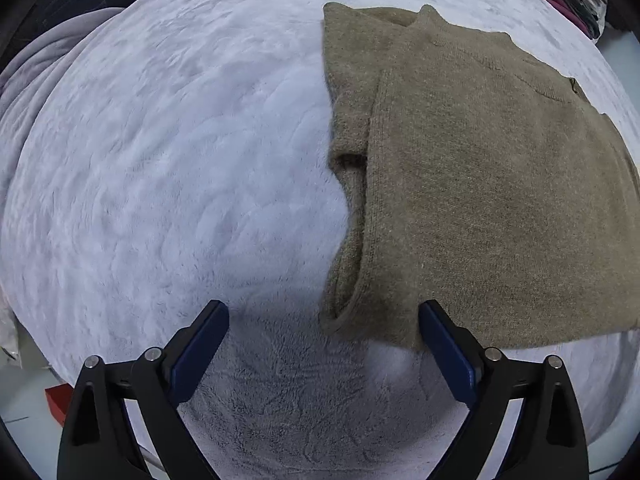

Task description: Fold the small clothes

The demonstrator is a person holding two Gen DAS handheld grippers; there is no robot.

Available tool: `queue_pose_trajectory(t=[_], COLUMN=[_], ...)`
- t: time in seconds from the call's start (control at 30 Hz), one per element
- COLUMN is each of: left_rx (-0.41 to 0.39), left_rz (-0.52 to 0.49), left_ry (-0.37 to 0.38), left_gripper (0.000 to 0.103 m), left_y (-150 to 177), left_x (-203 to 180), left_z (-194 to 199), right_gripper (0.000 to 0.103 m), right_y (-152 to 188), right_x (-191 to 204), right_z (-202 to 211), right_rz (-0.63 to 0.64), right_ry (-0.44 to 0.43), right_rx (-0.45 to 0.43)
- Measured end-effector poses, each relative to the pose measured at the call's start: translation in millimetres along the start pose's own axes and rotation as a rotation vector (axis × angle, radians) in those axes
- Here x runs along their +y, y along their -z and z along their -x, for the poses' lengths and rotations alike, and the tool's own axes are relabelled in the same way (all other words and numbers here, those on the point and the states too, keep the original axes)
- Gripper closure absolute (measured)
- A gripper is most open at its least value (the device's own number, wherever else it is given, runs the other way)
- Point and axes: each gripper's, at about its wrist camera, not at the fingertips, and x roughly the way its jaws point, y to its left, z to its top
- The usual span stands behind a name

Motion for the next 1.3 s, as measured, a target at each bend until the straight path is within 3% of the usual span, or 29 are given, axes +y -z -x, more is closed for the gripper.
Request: queue_pose_trajectory(t=[0.1, 0.13, 0.27, 0.37, 0.5, 0.6, 0.7, 0.77, 0.8, 0.83, 0.87, 0.97, 1.07, 1.3], left_rx=[0.016, 0.026, 0.078, 0.002, -0.05, -0.053, -0.062, -0.059, -0.06, -0.066, -0.076, -0.089, -0.077, -0.1], left_rz=[0.008, 0.021, 0.025, 0.004, 0.047, 0.068, 0.079, 0.105, 0.12, 0.133, 0.139, 0.121, 0.095, 0.027], left_ry=[0.044, 0.066, 0.117, 0.12, 0.142, 0.131, 0.072, 0.062, 0.063, 0.069, 0.074, 0.074, 0.08, 0.142], left_gripper=[0.0, 0.0, 0.001, 0.011, 0.011, 0.011, 0.011, 0.011, 0.011, 0.011, 0.011, 0.011, 0.011, 0.011], left_y=[0, 0, -4, -1, 4, 6, 13, 16, 13, 13, 13, 16, 13, 1], left_x=[7, 12, 20, 29, 61, 83, 94, 104, 109, 114, 119, 125, 119, 86], left_z=[-6, -9, -14, 10, 31, 33, 34, 34, 32, 35, 38, 44, 39, 44], right_gripper=[0.056, 0.052, 0.052, 0.049, 0.044, 0.043, 0.043, 0.046, 0.062, 0.085, 0.091, 0.094, 0.095, 0.094], right_y=[12, 15, 22, 23, 24, 21, 16, 12, 10, 8, 7, 7, 22, 48], right_x=[25, 33, 67, 84, 109, 121, 122, 126, 131, 138, 145, 160, 155, 187], right_z=[-28, -36, -76, -117, -179, -208, -222, -227, -227, -226, -224, -222, -239, -221], right_rz=[0.005, 0.011, -0.042, -0.145, -0.26, -0.332, -0.44, -0.471, -0.464, -0.443, -0.412, -0.348, -0.361, -0.081], right_ry=[-0.047, -0.064, -0.186, -0.29, -0.391, -0.432, -0.471, -0.494, -0.515, -0.524, -0.514, -0.433, -0.343, -0.218], right_rx=[0.06, 0.07, 0.111, 0.152, 0.198, 0.162, 0.095, 0.099, 0.11, 0.117, 0.124, 0.122, 0.164, 0.279])
